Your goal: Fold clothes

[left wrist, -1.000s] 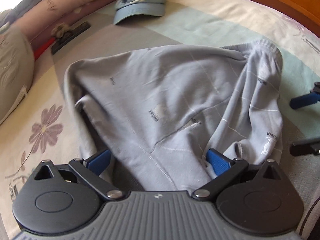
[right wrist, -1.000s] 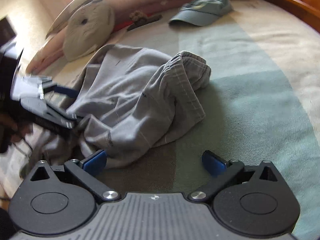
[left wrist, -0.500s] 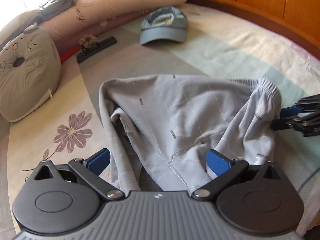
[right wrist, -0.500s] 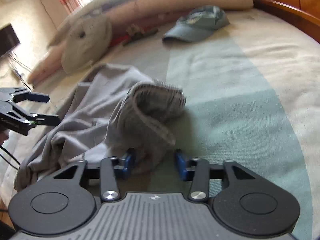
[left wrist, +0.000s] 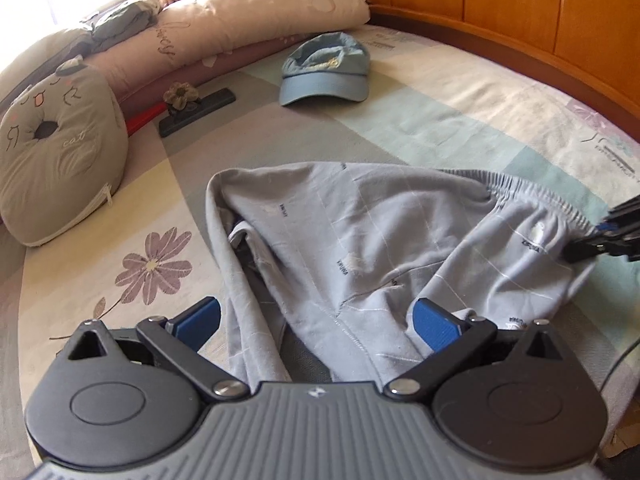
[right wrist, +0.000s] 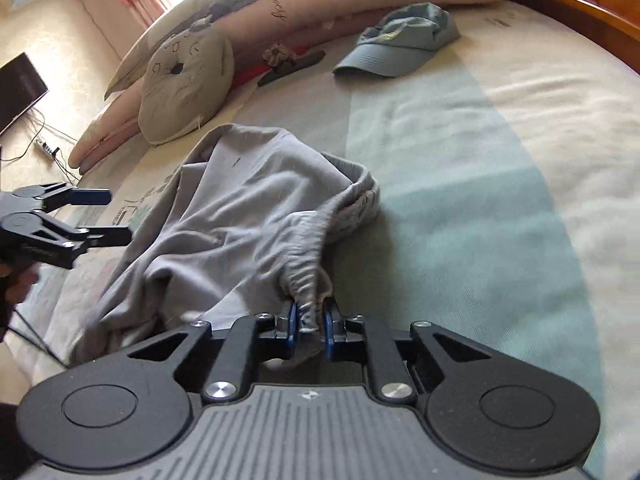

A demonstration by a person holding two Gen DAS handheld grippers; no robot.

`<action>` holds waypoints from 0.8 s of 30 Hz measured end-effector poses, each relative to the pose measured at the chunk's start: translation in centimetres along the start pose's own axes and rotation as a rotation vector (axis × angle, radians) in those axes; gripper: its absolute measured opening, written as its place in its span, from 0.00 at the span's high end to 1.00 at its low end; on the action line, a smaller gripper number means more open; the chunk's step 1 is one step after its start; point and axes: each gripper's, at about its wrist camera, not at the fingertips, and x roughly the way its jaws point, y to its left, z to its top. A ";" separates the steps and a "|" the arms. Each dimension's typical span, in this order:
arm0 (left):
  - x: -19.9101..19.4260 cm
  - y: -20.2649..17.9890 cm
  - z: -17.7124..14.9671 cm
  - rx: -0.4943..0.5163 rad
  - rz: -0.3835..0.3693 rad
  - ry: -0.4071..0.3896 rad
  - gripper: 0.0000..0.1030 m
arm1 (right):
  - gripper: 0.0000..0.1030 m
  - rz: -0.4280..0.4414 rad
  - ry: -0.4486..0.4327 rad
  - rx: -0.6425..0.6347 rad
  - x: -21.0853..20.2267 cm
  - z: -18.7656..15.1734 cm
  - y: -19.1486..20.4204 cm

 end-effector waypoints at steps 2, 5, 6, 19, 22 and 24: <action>-0.2 -0.2 -0.1 0.004 -0.020 -0.012 0.01 | 0.84 -0.002 0.022 0.015 -1.7 -0.3 0.2; -0.4 -0.4 -0.2 0.000 -0.045 -0.024 0.01 | 0.84 -0.046 0.097 0.023 -3.0 -1.3 0.4; -0.4 -0.4 -0.2 -0.005 -0.053 -0.025 0.01 | 0.81 -0.071 0.130 0.019 -3.1 -1.8 0.3; -1.3 -0.6 -0.1 -0.086 -0.013 -0.047 0.01 | 0.66 -0.108 -0.001 -0.087 -0.3 5.7 -0.7; -1.6 -1.1 -0.4 -0.099 0.000 -0.047 0.01 | 0.66 -0.059 -0.018 -0.083 3.4 9.2 -1.1; -2.0 -1.4 -0.8 -0.109 0.014 -0.045 0.01 | 0.66 -0.047 -0.009 -0.084 5.8 10.7 -1.1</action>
